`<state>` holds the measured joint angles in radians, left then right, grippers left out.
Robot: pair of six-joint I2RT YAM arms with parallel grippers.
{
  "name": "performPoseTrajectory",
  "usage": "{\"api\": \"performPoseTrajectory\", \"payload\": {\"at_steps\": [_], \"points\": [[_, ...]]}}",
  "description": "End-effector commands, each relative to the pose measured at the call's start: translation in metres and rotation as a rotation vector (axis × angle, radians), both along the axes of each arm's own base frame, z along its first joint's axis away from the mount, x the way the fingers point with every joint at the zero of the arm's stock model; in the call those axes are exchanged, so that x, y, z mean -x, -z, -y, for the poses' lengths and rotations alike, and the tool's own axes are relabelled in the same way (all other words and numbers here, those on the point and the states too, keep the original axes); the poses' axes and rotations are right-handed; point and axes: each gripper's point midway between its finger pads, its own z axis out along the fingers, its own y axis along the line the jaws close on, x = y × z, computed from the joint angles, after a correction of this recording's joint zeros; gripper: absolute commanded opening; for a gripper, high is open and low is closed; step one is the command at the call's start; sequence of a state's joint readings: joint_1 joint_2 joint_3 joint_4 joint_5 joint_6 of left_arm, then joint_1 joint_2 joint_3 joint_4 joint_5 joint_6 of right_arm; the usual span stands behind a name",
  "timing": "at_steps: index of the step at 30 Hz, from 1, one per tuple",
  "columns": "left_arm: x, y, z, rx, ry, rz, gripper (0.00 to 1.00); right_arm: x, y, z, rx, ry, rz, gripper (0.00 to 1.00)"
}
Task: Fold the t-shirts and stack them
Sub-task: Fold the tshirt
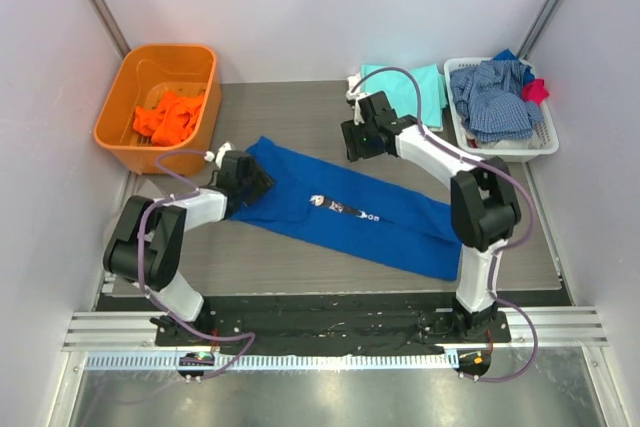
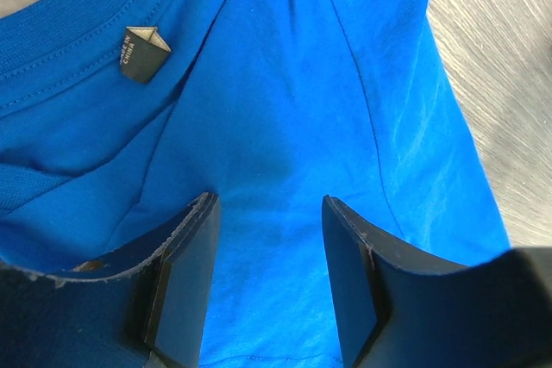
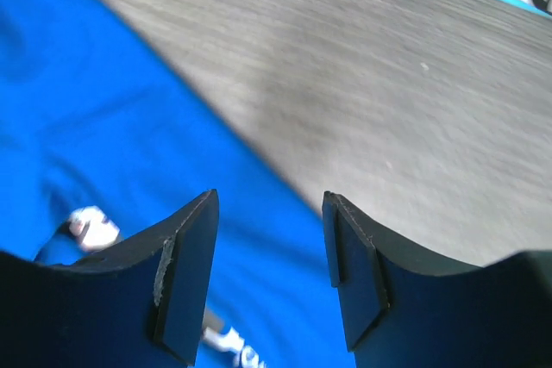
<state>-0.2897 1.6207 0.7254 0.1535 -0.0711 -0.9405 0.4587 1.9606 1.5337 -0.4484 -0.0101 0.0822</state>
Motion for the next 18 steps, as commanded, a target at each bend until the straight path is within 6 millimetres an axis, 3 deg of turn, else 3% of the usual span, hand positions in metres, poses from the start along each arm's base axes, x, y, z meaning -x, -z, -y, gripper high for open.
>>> {"api": "performPoseTrajectory", "payload": {"at_steps": [1,4,6,8,9,11,12,14,15,17,18], "points": [[-0.005,0.02,-0.012,-0.079,0.002,-0.064,0.56,0.014,-0.046,0.009,-0.038,0.04,0.087,0.59],[-0.023,0.026,-0.009,-0.077,0.015,-0.078,0.56,0.022,-0.055,0.014,-0.051,0.059,0.1,0.59],[-0.042,0.02,-0.006,-0.082,0.027,-0.059,0.56,0.028,-0.053,0.017,-0.046,0.064,0.092,0.59],[-0.05,0.03,-0.004,-0.097,0.041,-0.089,0.56,0.035,-0.05,0.022,-0.038,0.07,0.077,0.59],[-0.065,0.019,0.001,-0.099,0.056,-0.06,0.56,0.037,-0.049,0.024,-0.031,0.078,0.074,0.59],[-0.073,0.025,0.003,-0.11,0.068,-0.078,0.56,0.043,-0.044,0.029,-0.022,0.09,0.062,0.59],[-0.088,0.015,0.007,-0.106,0.07,-0.044,0.56,0.046,-0.042,0.032,-0.013,0.097,0.058,0.59],[-0.092,0.022,0.009,-0.118,0.09,-0.074,0.57,0.053,-0.041,0.035,-0.016,0.107,0.047,0.59],[-0.108,0.009,0.014,-0.112,0.096,-0.043,0.57,0.056,-0.04,0.036,-0.017,0.107,0.045,0.59],[-0.113,0.018,0.016,-0.127,0.119,-0.083,0.58,0.064,-0.042,0.039,-0.026,0.115,0.041,0.59],[-0.128,0.004,0.02,-0.122,0.125,-0.051,0.58,0.067,-0.043,0.04,-0.032,0.119,0.039,0.59]]}}
